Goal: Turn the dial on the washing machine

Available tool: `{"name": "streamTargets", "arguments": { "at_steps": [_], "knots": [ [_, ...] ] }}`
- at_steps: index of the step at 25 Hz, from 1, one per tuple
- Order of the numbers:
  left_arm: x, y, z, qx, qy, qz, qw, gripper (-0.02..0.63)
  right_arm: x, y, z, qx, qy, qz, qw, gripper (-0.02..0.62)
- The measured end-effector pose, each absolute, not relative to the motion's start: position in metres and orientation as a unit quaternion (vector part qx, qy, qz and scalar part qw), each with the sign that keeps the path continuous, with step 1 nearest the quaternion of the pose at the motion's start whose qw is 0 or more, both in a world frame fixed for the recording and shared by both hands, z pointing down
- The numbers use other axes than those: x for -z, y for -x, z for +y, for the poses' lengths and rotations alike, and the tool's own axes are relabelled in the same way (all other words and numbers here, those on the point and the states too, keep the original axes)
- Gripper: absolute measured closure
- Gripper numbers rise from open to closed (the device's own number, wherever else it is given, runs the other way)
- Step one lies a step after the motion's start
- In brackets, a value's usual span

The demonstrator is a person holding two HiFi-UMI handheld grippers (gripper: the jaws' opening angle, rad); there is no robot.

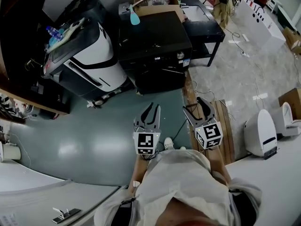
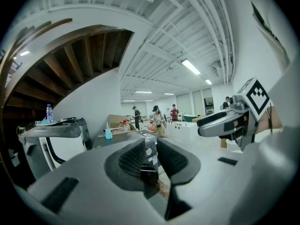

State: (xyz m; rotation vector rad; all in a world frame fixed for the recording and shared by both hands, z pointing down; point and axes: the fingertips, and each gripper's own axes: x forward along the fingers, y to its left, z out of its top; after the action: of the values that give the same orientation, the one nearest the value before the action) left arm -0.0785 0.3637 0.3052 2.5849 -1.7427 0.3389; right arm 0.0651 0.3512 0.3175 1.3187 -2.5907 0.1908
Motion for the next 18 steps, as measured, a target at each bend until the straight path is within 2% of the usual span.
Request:
{"name": "streamTargets", "arguments": {
  "at_steps": [18],
  "knots": [
    [-0.318, 0.126, 0.296, -0.100, -0.837, -0.538, 0.011, 0.518, -0.336, -0.022, 0.293, -0.079, -0.472, -0.868, 0.136, 0.301]
  ]
}}
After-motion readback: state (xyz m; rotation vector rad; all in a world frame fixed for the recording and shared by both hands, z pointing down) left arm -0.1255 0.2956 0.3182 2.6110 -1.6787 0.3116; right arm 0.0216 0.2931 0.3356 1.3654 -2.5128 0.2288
